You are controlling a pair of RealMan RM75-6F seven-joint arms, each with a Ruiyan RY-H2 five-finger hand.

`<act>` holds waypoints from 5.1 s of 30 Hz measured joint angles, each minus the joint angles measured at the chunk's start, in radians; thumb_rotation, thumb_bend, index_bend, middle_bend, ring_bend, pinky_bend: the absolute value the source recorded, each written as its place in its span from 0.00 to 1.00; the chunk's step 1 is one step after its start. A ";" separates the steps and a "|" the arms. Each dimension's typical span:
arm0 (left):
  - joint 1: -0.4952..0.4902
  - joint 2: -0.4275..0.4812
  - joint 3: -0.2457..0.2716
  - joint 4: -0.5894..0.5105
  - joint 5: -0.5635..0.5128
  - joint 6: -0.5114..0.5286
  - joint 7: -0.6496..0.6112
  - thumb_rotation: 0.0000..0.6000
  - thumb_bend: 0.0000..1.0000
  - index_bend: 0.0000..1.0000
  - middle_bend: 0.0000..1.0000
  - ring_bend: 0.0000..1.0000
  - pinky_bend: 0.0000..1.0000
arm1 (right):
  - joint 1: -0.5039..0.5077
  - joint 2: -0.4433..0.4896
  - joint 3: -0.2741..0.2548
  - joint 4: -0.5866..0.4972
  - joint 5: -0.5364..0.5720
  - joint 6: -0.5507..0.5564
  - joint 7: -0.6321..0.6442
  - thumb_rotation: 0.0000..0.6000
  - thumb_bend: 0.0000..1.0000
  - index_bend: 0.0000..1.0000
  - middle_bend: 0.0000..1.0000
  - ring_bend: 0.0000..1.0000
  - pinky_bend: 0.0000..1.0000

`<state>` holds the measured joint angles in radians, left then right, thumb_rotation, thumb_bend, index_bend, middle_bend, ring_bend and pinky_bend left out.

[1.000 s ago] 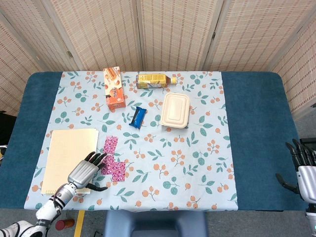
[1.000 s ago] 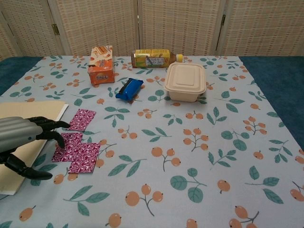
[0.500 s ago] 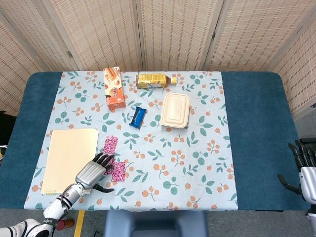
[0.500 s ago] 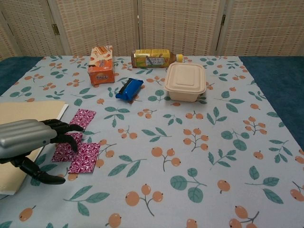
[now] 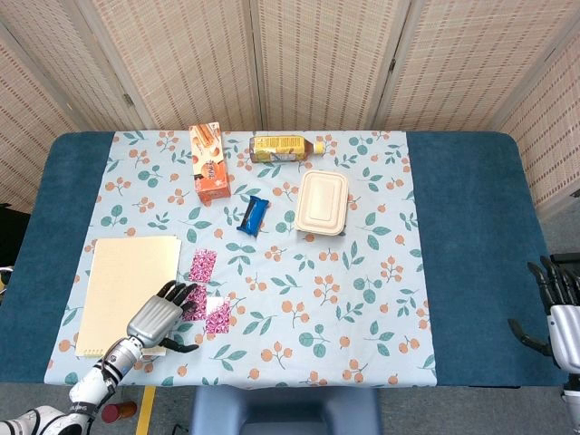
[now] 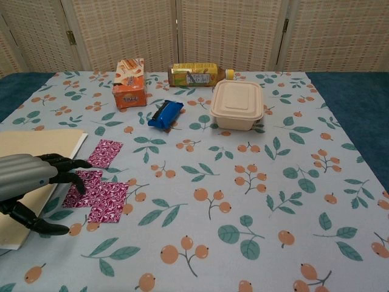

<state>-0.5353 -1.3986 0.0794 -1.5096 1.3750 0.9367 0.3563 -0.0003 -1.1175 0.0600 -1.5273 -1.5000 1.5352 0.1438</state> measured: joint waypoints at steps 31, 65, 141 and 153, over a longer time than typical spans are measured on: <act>-0.039 -0.058 -0.069 -0.049 -0.070 -0.014 0.098 0.69 0.19 0.21 0.00 0.00 0.00 | -0.014 -0.001 -0.001 0.026 0.002 0.012 0.036 1.00 0.28 0.00 0.00 0.00 0.00; -0.087 -0.142 -0.063 -0.079 -0.278 0.022 0.293 0.69 0.25 0.18 0.00 0.00 0.00 | -0.019 -0.013 -0.002 0.085 0.012 -0.003 0.094 1.00 0.28 0.00 0.00 0.00 0.00; -0.237 -0.113 -0.150 0.331 -0.073 -0.138 -0.096 0.74 0.25 0.26 0.00 0.00 0.00 | -0.039 0.005 0.008 0.027 0.033 0.013 0.040 1.00 0.28 0.00 0.00 0.00 0.00; -0.253 -0.148 -0.143 0.405 -0.071 -0.173 -0.125 0.74 0.25 0.24 0.00 0.00 0.00 | -0.039 0.003 0.010 0.019 0.039 0.008 0.028 1.00 0.28 0.00 0.00 0.00 0.00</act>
<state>-0.7883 -1.5462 -0.0640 -1.1042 1.3039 0.7632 0.2309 -0.0397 -1.1145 0.0696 -1.5081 -1.4606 1.5432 0.1720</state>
